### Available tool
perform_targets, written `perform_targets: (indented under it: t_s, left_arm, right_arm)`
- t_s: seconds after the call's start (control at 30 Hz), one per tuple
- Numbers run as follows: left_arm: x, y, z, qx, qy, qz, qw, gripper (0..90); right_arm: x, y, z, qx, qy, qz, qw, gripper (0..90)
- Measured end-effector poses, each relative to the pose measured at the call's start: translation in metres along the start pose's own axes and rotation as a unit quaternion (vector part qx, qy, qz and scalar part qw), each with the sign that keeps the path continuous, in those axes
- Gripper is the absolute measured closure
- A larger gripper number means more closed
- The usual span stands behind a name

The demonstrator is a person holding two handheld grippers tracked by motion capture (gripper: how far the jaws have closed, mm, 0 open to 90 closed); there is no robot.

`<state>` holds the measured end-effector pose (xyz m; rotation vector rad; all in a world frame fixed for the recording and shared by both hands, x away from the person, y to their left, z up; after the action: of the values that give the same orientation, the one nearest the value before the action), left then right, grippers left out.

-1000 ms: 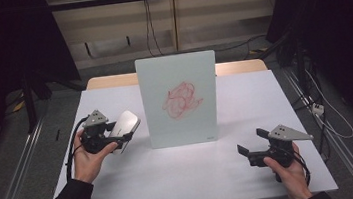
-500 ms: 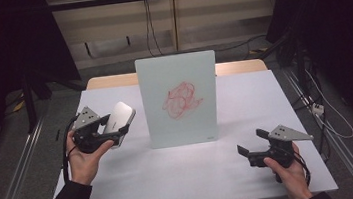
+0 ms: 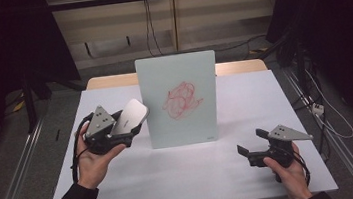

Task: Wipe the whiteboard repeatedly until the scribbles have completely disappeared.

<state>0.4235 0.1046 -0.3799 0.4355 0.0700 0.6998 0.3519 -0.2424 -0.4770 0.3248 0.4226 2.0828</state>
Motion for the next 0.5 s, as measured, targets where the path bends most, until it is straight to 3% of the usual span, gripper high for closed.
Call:
perform_targets:
  t_s: [0.17, 0.5]
  left_arm:
    - [-0.014, -0.011, 0.007, 0.006, -0.029, -0.005, 0.9996, 30.9]
    - [-0.021, -0.028, 0.022, 0.002, -0.035, 0.016, 0.9993, 30.9]
  right_arm:
    - [0.001, 0.0, 0.0, 0.001, 0.002, 0.001, 1.0, 5.8]
    - [0.001, -0.001, 0.0, 0.001, 0.002, 0.002, 1.0, 5.8]
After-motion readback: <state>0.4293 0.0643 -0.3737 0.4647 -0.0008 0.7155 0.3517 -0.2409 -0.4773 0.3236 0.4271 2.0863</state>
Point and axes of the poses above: each handheld gripper's, and its own axes: y roughly backward along the jaws, z roughly out of its top, x roughly to its left, the point moved 9 cm from there along -y, roughly forward along the jaws, and after that the axes turned 5 degrees about y, right-handed, at the moved point
